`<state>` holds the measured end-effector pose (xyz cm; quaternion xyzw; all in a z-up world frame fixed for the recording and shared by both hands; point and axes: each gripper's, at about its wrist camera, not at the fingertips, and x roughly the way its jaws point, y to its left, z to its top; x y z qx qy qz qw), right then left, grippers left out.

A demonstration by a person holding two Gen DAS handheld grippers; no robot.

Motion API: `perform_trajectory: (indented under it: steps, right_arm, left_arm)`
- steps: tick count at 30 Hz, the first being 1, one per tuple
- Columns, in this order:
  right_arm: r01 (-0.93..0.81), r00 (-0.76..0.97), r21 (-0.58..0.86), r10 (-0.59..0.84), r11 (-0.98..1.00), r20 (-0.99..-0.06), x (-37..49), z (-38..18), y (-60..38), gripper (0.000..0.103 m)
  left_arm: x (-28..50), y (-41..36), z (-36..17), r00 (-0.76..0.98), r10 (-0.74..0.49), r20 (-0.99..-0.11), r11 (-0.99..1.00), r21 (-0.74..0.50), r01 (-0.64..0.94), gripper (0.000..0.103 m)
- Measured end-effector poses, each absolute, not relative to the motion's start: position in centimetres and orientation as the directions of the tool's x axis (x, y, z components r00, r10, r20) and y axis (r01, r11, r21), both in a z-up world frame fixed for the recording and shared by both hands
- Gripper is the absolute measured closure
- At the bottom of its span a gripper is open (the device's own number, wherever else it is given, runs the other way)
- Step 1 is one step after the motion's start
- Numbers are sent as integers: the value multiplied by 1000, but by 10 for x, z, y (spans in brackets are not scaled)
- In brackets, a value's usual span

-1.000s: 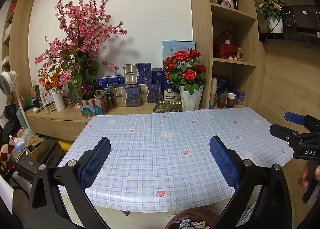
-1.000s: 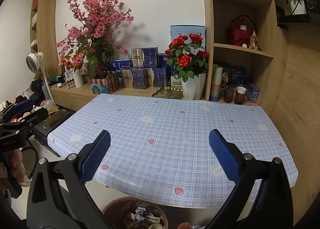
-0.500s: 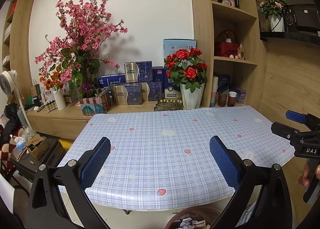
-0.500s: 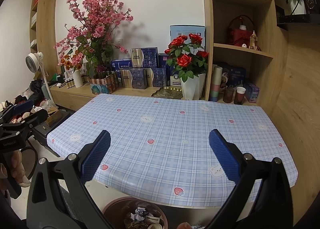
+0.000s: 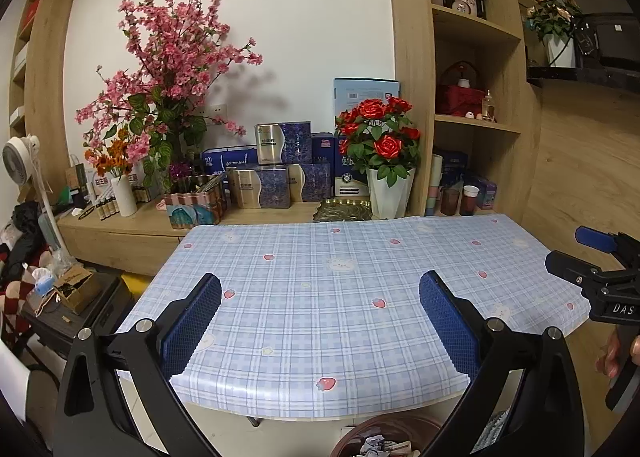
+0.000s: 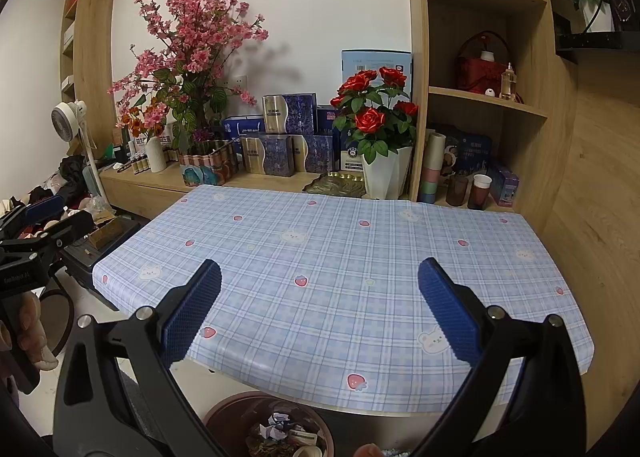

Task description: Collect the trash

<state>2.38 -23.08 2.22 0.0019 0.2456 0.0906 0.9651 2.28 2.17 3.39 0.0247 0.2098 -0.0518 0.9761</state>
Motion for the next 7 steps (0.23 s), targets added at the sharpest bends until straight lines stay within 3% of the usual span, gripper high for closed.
perform_trajectory:
  steps: [7]
  right_arm:
    - [-173,864,46,174,984,-472,24,23,-230,6]
  left_arm:
    - [23,24,34,908,-66,-414,995,35,89,6]
